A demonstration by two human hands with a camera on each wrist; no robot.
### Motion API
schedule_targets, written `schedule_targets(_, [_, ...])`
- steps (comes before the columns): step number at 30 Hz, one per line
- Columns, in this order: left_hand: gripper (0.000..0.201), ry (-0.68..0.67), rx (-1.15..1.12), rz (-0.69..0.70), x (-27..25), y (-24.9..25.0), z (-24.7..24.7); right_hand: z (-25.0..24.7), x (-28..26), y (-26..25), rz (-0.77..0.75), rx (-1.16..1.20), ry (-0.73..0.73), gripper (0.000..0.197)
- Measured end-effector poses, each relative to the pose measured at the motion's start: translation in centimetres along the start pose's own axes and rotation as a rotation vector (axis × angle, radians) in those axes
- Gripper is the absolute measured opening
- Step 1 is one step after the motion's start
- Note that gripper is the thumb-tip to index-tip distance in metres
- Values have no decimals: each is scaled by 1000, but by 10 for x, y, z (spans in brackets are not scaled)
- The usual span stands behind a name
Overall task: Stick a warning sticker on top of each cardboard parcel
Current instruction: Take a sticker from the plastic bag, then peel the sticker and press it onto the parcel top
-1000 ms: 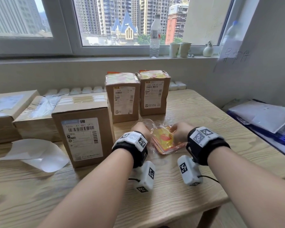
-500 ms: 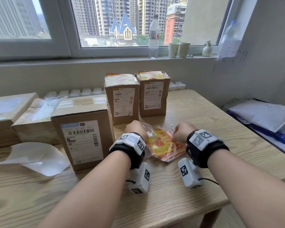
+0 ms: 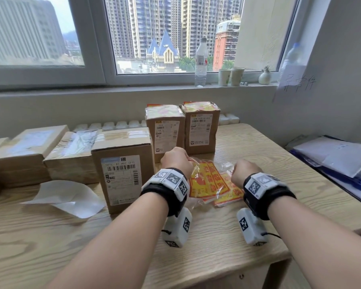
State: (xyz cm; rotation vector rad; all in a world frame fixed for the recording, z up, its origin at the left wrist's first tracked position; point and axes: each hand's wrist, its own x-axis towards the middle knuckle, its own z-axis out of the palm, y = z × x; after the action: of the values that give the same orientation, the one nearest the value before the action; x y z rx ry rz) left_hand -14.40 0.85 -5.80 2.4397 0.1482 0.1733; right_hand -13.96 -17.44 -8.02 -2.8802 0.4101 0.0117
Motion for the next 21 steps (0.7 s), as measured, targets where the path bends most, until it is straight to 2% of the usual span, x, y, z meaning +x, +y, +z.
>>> schedule_targets(5, [14,89,-16,38,-7,4,-20,-5,-9,1,0,-10,34,15])
schedule_targets(10, [13,91,-83,59,-14,11,-33,-10,-19,-2,-18,38,45,8])
schedule_targets(13, [9,145,-84,126,-19,17,-41,-19,-22,-12,-60,132,56,24])
schedule_targets(16, [10,222,-99,188,-23,25,-56,-31,-25,-24,-129,354,133,23])
schedule_targets(18, [10,274,-147,207,-24,30,-70,-37,-25,-31,-192,592,153,23])
schedule_targets(21, [13,300,-269,206,-23,36,-85,-49,-31,-41,-239,1018,15,32])
